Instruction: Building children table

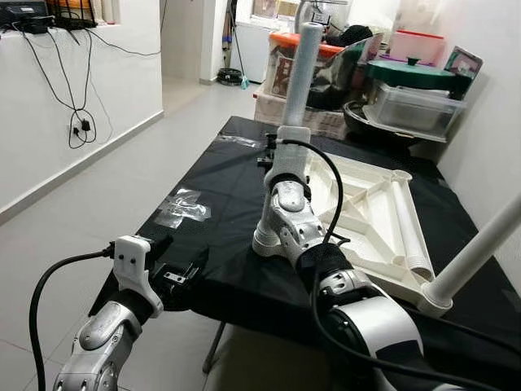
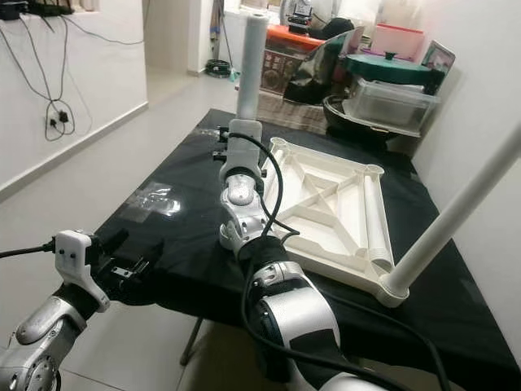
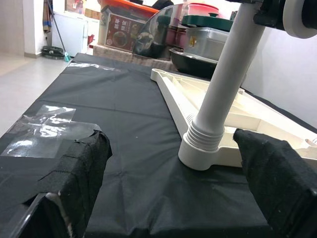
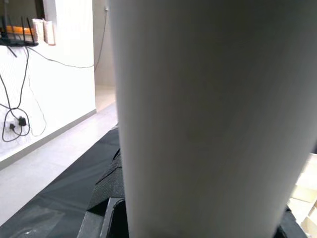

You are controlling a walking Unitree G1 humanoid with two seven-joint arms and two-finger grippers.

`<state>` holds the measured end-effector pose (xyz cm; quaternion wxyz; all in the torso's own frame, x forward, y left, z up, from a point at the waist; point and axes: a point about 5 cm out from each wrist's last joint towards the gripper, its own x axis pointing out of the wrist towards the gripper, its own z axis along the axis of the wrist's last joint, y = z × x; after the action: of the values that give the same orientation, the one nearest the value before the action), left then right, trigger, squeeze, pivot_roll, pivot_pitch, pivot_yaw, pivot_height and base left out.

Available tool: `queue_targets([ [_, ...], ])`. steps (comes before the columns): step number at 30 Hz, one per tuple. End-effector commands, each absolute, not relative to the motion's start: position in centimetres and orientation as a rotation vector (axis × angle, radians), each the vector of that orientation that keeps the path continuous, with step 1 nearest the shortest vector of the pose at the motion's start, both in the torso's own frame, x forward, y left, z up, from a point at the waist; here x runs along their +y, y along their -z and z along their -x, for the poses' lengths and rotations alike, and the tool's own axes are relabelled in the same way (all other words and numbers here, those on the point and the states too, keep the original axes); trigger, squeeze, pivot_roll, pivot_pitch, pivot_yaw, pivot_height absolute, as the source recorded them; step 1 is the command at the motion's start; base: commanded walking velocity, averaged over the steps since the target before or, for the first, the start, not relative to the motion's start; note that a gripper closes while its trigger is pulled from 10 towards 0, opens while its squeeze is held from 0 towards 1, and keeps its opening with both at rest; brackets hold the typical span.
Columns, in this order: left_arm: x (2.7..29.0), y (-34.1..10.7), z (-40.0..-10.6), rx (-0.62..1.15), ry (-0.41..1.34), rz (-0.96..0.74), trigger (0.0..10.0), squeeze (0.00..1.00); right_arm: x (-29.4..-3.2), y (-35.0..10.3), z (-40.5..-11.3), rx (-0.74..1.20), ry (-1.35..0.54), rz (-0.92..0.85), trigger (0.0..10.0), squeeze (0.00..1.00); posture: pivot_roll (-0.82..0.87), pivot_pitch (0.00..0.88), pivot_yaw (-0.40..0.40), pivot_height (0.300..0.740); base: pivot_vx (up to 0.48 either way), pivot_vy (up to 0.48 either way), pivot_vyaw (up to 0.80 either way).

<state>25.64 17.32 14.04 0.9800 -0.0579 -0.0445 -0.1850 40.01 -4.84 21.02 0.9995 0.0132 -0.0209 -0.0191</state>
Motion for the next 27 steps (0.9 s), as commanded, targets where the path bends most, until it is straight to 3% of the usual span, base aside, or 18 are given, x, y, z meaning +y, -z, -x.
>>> queue_targets([
  [1,17.1,-13.9,-25.6,-0.089,0.381,0.124,10.0,0.0,-6.1,-11.7,-37.9,0.368,0.071,0.022,10.0,0.0,0.09,0.0,-0.148,0.74,0.0,0.0,0.0],
  [27,16.8,-13.7,-25.4,-0.081,0.394,0.123,10.0,0.0,-5.7,-13.7,-38.9,0.399,-0.047,-0.026,10.0,0.0,0.1,0.0,-0.157,0.74,0.0,0.0,0.0],
])
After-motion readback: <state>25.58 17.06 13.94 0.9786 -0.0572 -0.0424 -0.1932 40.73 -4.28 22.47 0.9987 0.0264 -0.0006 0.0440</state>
